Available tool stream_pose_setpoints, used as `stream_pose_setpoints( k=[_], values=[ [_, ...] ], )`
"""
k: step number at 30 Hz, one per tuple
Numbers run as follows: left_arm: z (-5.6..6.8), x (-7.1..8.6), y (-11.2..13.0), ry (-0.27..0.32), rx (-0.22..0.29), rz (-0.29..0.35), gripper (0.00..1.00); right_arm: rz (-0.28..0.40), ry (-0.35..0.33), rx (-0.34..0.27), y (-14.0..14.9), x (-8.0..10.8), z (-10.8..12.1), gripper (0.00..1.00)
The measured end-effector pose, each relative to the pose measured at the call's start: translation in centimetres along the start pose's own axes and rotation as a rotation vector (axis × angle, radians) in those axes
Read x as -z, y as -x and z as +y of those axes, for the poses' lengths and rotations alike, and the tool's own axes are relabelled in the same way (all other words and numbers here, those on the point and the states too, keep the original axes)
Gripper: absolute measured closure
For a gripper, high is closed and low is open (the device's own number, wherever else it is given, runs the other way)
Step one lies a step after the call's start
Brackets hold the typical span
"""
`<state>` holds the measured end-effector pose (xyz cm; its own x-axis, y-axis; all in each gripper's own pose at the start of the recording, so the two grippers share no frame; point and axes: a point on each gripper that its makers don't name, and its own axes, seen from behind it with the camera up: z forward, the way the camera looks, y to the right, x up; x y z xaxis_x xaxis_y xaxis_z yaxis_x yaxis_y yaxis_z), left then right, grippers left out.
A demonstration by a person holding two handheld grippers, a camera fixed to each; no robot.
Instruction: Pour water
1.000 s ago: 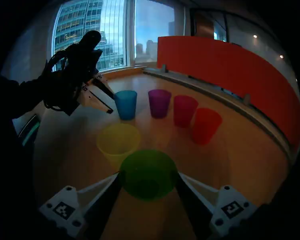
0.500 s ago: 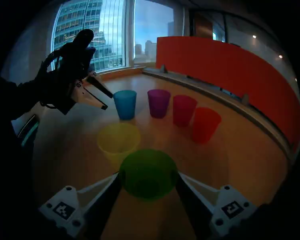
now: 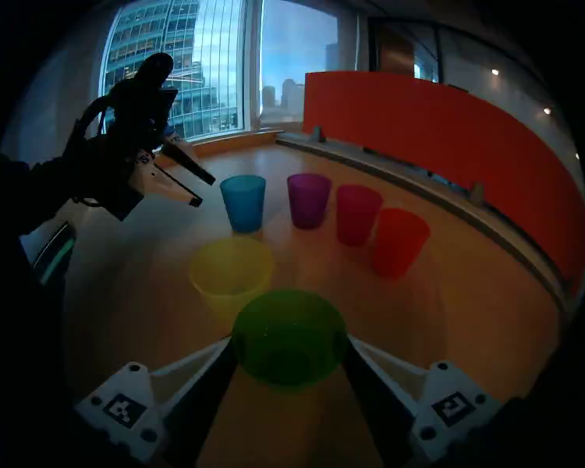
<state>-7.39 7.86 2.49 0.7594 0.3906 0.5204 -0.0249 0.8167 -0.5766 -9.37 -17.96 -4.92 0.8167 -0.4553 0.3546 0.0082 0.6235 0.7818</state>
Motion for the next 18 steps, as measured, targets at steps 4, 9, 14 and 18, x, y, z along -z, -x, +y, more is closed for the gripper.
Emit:
stream_pose_setpoints(
  k=[4,9,14,18],
  values=[
    [-0.1,0.4,-0.1,-0.005,0.0,0.006,0.07,-0.004,0.003,0.003,0.1,-0.1,0.1,0.09],
    [-0.1,0.8,-0.2,-0.011,-0.004,0.011,0.07,-0.028,0.011,0.015,1.0,-0.2,0.2,0.09],
    [-0.1,1.0,-0.2,-0.012,-0.001,0.016,0.07,-0.031,0.016,0.01,1.2,-0.2,0.0,0.05],
    [0.0,1.3,-0.2,-0.011,0.007,0.021,0.07,-0.019,0.019,-0.008,0.9,0.3,-0.1,0.0]
  ],
)
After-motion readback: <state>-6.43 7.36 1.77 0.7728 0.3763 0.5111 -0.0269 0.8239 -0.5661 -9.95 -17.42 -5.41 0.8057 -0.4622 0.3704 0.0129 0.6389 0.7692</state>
